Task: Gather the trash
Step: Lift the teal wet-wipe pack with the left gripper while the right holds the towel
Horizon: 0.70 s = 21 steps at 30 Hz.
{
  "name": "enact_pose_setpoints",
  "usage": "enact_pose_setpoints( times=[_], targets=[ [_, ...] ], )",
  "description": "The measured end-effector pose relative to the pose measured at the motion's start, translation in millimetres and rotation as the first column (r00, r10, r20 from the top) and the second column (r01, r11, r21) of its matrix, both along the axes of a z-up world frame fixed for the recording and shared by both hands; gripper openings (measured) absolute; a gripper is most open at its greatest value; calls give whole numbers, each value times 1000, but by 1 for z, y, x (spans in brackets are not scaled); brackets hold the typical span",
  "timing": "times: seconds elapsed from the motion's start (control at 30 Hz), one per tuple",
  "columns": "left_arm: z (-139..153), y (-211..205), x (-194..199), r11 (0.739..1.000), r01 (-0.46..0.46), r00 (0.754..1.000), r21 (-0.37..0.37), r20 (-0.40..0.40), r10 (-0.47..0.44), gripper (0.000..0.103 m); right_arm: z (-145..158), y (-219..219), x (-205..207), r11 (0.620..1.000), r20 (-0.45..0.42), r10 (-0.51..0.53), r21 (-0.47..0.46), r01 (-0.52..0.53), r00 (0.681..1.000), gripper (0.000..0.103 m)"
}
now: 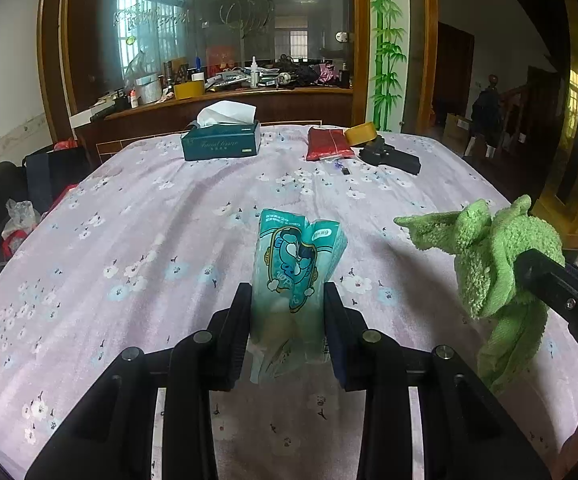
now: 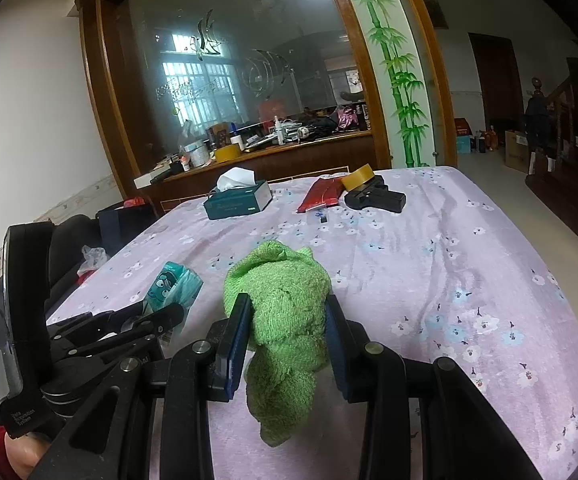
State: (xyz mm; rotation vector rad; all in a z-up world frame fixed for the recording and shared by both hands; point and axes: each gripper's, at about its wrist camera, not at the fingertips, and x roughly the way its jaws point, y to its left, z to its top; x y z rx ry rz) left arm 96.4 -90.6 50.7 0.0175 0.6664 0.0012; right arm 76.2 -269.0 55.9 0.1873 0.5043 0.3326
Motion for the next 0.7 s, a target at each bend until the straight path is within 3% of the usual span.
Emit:
enact_pose_setpoints(
  times=[0.7],
  targets=[
    [0, -2, -1, 1000, 6, 1000, 7, 4, -6, 33, 1, 0, 0, 1000, 1, 0, -1, 0, 1000, 39]
  ],
)
